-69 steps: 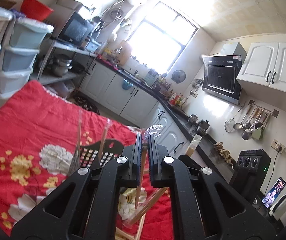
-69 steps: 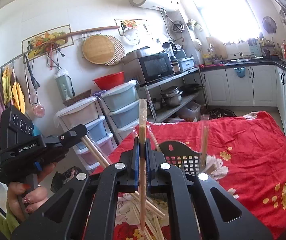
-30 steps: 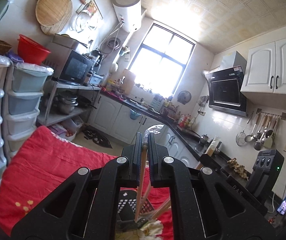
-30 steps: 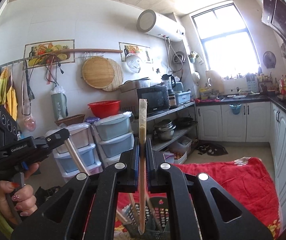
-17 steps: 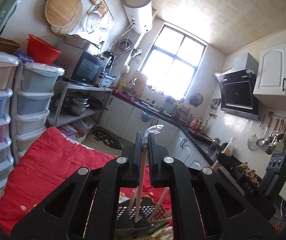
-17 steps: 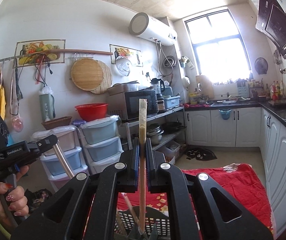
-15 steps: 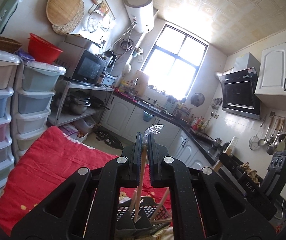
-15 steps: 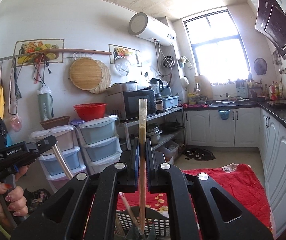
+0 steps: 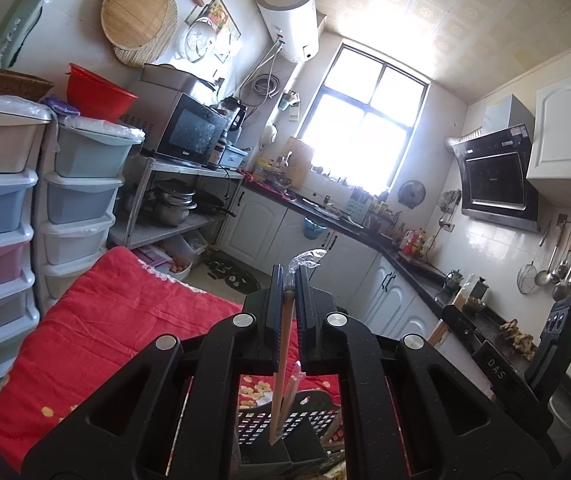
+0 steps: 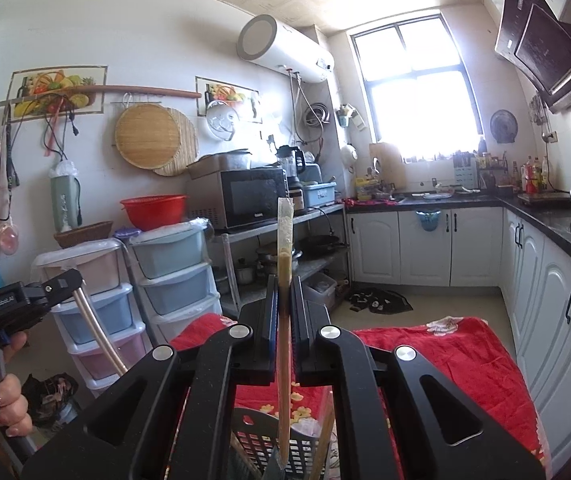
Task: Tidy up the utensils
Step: 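Lower the right tool's chopstick into the caddy while the left tool lowers its own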
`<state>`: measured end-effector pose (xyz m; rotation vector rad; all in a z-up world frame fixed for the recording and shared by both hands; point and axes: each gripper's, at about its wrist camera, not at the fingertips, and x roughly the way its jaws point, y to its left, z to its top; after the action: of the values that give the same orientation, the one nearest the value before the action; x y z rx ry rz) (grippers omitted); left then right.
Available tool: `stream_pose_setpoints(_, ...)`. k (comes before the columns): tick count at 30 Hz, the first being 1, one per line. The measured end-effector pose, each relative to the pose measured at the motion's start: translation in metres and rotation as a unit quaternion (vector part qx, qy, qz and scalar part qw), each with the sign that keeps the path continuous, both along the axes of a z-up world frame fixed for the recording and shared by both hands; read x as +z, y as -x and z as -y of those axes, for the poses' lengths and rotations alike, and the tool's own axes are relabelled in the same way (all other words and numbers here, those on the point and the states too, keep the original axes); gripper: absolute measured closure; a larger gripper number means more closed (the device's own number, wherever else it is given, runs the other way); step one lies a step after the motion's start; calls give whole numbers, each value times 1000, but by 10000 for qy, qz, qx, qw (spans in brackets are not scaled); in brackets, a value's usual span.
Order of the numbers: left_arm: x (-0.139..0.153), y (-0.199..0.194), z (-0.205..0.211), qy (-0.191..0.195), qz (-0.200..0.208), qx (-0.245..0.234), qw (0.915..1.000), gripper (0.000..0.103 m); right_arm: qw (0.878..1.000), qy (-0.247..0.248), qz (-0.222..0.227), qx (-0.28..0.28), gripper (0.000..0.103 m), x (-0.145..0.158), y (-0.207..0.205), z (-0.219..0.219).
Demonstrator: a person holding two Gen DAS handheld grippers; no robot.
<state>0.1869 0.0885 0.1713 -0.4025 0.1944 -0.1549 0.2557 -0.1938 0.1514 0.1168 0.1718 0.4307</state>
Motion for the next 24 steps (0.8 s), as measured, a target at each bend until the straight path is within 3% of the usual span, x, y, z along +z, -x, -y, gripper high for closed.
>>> stream_pose_setpoints(13,-36,-15,19,-332,-253,-100,9991,100,9994,75,-326,22,97,-40,-13,-9)
stream_pose_setpoints(24,-58,-22,23,-314,-454,-204,9983,100,9976,156,-664,128,97,-62,-14,-18)
